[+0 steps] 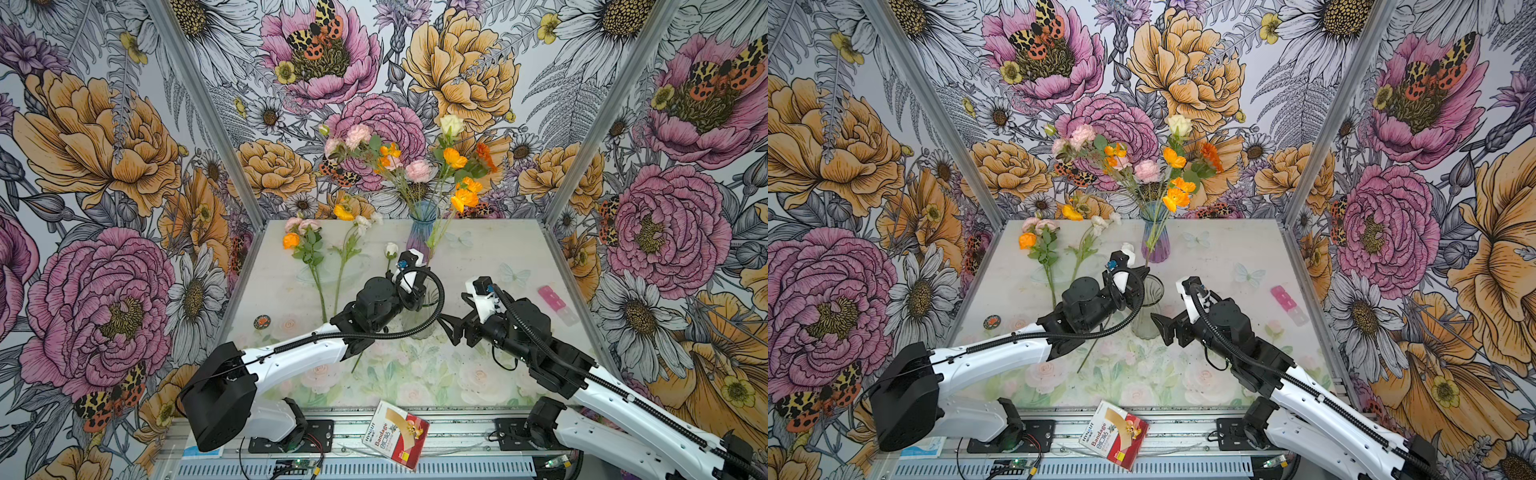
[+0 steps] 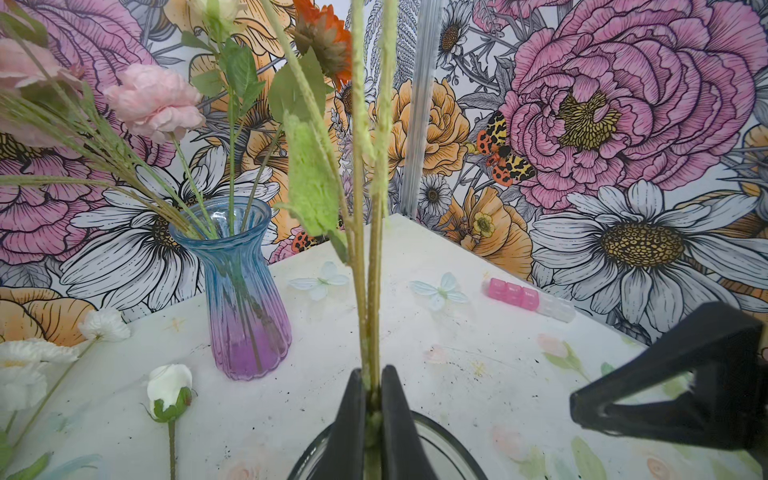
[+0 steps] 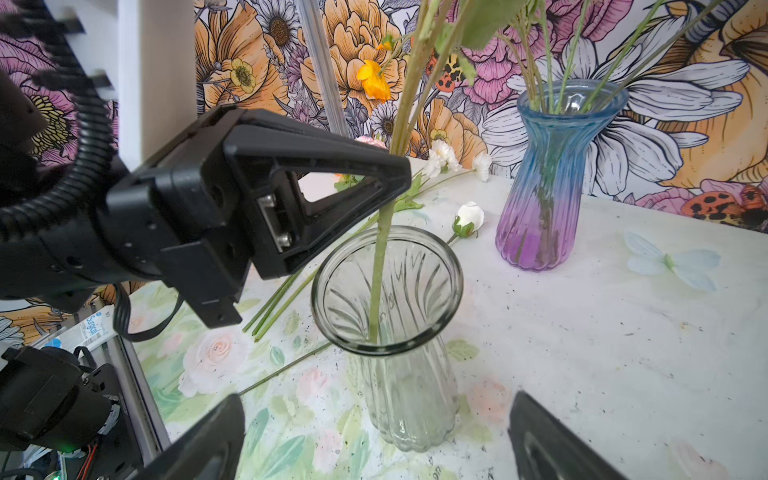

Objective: Arrange the flowers into the vase
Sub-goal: 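Lower the yellow flower stems into the clear glass vase with the left gripper, then open the left gripper and move it toward the white rose stem on the table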

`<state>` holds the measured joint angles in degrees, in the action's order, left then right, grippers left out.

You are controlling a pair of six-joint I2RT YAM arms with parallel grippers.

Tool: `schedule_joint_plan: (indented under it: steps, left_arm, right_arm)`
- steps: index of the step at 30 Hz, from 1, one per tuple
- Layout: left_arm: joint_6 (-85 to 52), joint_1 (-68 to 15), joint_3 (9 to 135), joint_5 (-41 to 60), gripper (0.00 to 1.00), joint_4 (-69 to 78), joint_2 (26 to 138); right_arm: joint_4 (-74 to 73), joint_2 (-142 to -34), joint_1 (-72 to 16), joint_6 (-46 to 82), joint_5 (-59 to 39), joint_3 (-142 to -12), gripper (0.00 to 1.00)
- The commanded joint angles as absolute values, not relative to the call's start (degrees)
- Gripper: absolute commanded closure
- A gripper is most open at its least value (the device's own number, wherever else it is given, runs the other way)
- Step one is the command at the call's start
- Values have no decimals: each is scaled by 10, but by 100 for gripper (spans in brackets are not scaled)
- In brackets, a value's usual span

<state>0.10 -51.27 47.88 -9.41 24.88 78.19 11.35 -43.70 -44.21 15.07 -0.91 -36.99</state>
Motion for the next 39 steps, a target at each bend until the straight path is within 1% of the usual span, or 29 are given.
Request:
schedule_joint_plan:
  steps: [1, 3, 15, 18, 23, 30, 33, 36, 37, 39]
  left_arm:
    - [-8, -516, 467, -100, 97, 243, 789]
    - [-10, -516, 467, -97, 97, 235, 789]
    - [-13, -517, 465, -102, 86, 189, 770]
    - [-14, -516, 464, -104, 85, 187, 767]
    - [-14, -517, 464, -105, 79, 180, 760]
    - [-15, -517, 464, -116, 74, 163, 729]
    - [-19, -516, 467, -194, 69, 143, 698]
    - [-58, -496, 494, -318, 69, 59, 689]
    - [-87, -474, 510, -329, 69, 11, 694]
    - [-155, -414, 541, -293, 70, -85, 718]
  right_arm:
    - [109, -440, -440, 147, -16, -380, 1]
    - [108, -441, -440, 147, -17, -378, 0]
    - [94, -447, -440, 150, -20, -371, 1]
    - [92, -447, -440, 151, -22, -371, 0]
    - [91, -447, -440, 153, -23, -370, 1]
    - [88, -449, -440, 154, -25, -370, 0]
    - [89, -448, -439, 154, -24, -366, 0]
    - [89, -446, -439, 156, -21, -361, 1]
    - [90, -449, -439, 156, -20, -360, 1]
    - [93, -453, -439, 157, -21, -359, 1]
